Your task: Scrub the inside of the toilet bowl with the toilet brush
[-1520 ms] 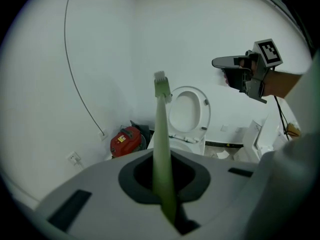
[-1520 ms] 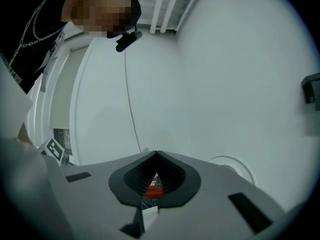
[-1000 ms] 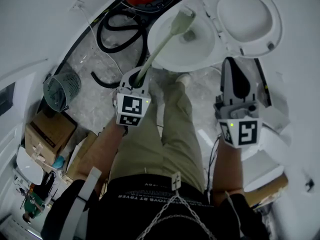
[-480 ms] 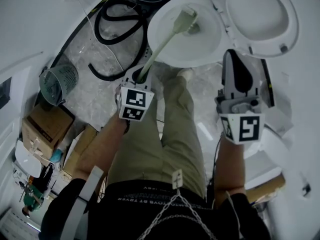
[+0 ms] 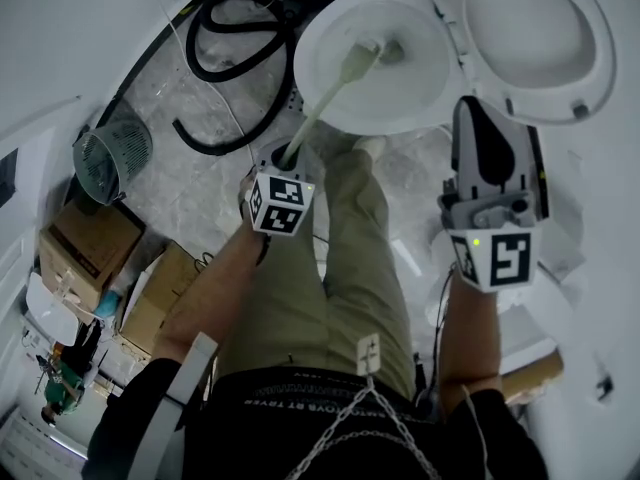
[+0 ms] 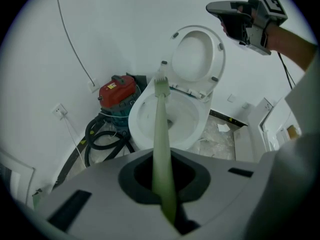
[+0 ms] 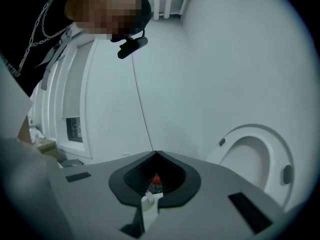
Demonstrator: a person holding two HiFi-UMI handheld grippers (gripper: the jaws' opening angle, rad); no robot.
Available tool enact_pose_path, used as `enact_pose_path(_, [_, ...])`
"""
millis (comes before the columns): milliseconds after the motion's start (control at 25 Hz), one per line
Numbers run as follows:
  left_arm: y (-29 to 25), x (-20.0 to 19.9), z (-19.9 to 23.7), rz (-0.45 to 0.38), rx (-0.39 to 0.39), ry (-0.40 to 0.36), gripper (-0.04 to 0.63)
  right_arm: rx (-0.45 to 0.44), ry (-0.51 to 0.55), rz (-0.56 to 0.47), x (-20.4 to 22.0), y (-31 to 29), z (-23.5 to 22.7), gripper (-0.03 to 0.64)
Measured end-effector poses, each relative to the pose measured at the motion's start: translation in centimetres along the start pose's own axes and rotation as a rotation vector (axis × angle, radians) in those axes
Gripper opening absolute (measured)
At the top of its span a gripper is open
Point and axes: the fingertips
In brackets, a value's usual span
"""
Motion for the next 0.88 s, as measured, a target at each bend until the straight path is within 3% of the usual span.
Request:
enact_pose_path(280, [-3.0, 3.4, 0.4, 0.127, -0.034, 0.065, 0.002, -0.04, 0.009, -0.004, 0.3, -1.3, -0.3, 0.003])
enact_pose_path(600, [-5.9, 3.4, 1.9, 0.224, -0.096, 0.028, 0.001, -0.051, -0.005, 0.005, 0.9, -1.5, -0.9, 0.003])
enact_pose_path(880, [-7.6, 4.6, 2.6, 0.331, -0.133, 0.096, 0.002, -0.059, -0.018, 0.02, 1.8, -1.7, -1.4, 0.003])
Point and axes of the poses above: the fingertips, and each gripper's own axes: y backward along the fingers, z to its left, x out of its underside, and after that the axes turned 10 degrees about y, right-handed
